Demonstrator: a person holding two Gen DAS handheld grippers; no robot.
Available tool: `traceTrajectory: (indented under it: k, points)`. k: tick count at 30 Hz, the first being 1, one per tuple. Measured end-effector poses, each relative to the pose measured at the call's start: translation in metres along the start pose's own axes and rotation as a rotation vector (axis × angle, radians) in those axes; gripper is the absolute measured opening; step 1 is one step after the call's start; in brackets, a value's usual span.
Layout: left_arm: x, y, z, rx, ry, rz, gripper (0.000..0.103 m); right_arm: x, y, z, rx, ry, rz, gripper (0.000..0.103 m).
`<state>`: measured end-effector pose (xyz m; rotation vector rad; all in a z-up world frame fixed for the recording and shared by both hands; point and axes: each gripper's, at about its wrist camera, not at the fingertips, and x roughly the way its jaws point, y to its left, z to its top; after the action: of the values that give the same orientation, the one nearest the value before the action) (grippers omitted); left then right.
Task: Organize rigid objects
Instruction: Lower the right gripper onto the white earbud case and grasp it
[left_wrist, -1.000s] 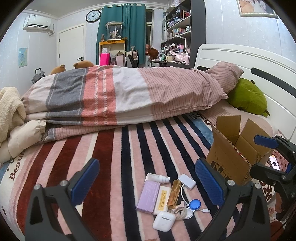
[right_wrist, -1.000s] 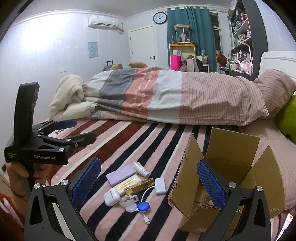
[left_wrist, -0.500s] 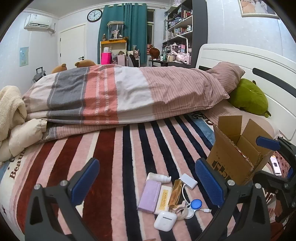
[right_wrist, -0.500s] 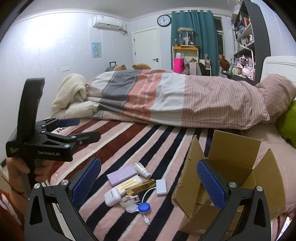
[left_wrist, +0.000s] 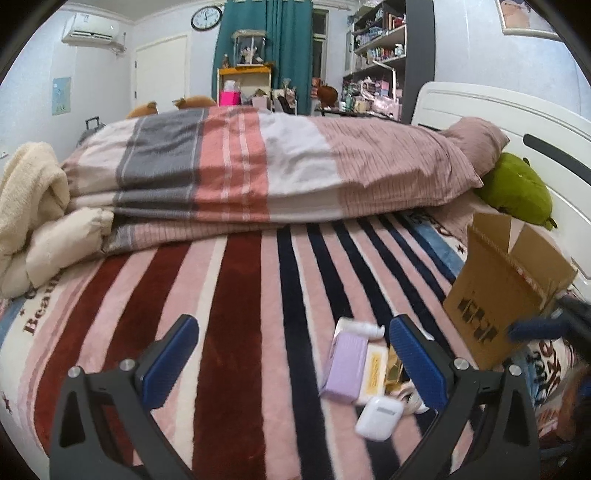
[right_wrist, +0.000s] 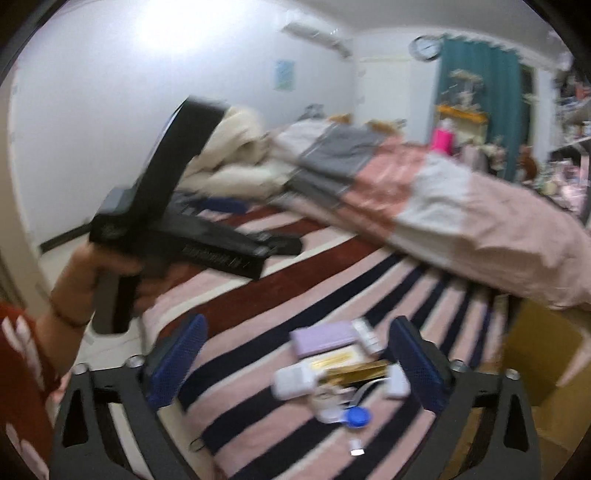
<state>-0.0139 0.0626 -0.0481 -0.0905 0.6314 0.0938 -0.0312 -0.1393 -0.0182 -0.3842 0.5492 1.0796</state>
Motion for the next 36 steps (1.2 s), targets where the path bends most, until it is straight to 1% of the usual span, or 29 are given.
traceTrajectory:
  k: [1,2,3,4,6,8,10,12,16,20,24,25,28,31,33,36]
  points:
    - [0.003,0.004,-0.006,-0.001,0.004,-0.009,0.103,0.010,0.000,-0.005,0.009,0.029,0.036,0.083]
    - [0.005,0.005,-0.010,0.000,0.008,-0.013,0.103,0.022,-0.001,-0.012,0.026,0.070,0.071,0.080]
    - [0.008,0.007,-0.014,0.003,0.011,-0.015,0.103,0.032,-0.004,-0.019,0.037,0.108,0.092,0.071]
    - [0.011,0.008,-0.019,0.010,0.014,-0.013,0.103,0.044,-0.007,-0.026,0.044,0.151,0.105,0.062]
    - [0.015,0.008,-0.026,0.028,0.026,-0.006,0.103,0.068,-0.015,-0.043,0.059,0.237,0.097,0.055]
    - [0.021,0.009,-0.033,0.030,0.045,-0.027,0.103,0.085,-0.026,-0.058,0.087,0.294,0.094,0.053]
    - [0.023,0.012,-0.038,0.009,0.053,-0.055,0.103,0.095,-0.032,-0.067,0.111,0.317,0.106,0.051]
    - [0.024,0.014,-0.042,-0.003,0.056,-0.077,0.103,0.101,-0.034,-0.069,0.112,0.319,0.113,0.051]
    - [0.021,0.014,-0.048,0.028,0.049,-0.073,0.103,0.112,-0.031,-0.066,0.062,0.307,0.096,0.051]
    - [0.017,0.014,-0.051,0.058,0.052,-0.078,0.103,0.133,-0.027,-0.068,0.019,0.325,0.097,0.051]
    - [0.019,0.017,-0.054,0.047,0.077,-0.110,0.103,0.141,-0.015,-0.074,-0.072,0.351,0.043,0.051]
    - [0.019,0.018,-0.056,0.041,0.082,-0.116,0.103,0.142,-0.013,-0.075,-0.087,0.355,0.025,0.048]
    - [0.021,0.020,-0.058,0.024,0.092,-0.127,0.103,0.140,-0.009,-0.075,-0.109,0.346,-0.007,0.048]
    - [0.018,0.021,-0.059,0.023,0.086,-0.128,0.103,0.139,-0.013,-0.072,-0.078,0.339,0.009,0.048]
    - [0.016,0.022,-0.059,0.027,0.083,-0.130,0.103,0.136,-0.020,-0.069,-0.010,0.332,0.055,0.048]
    - [0.015,0.026,-0.059,0.015,0.097,-0.153,0.103,0.133,-0.026,-0.065,0.074,0.316,0.109,0.048]
